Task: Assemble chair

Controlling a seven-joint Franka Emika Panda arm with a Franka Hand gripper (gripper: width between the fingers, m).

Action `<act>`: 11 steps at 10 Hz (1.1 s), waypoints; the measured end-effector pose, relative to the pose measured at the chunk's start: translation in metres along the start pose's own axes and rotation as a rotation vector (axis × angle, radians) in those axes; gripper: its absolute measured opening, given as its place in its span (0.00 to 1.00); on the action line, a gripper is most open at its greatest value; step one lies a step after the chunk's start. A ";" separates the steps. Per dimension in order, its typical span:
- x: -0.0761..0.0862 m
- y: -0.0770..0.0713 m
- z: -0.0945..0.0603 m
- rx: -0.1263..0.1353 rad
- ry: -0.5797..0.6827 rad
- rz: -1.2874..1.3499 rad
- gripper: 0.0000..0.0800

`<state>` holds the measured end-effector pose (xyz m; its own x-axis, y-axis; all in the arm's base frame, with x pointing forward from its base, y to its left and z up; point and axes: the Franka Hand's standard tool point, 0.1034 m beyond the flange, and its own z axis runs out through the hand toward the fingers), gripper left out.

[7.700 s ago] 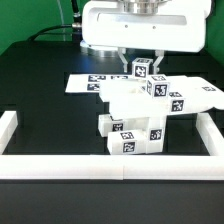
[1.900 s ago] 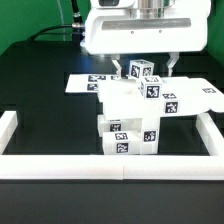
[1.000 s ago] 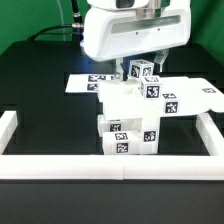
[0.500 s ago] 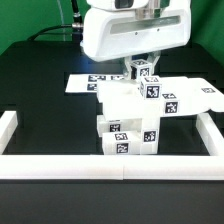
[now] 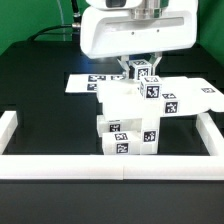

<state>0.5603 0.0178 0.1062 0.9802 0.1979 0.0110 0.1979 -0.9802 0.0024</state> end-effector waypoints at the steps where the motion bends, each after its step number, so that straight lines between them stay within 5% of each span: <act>1: 0.000 0.000 0.000 0.000 0.000 0.088 0.34; 11: 0.002 -0.009 0.001 0.021 -0.005 0.930 0.34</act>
Offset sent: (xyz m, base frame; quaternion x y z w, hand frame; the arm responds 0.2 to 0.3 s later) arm -0.0030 0.0005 -0.0051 0.0050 -0.0177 0.2409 0.9704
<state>0.5601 0.0272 0.1056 0.7450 -0.6670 -0.0049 -0.6669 -0.7448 -0.0230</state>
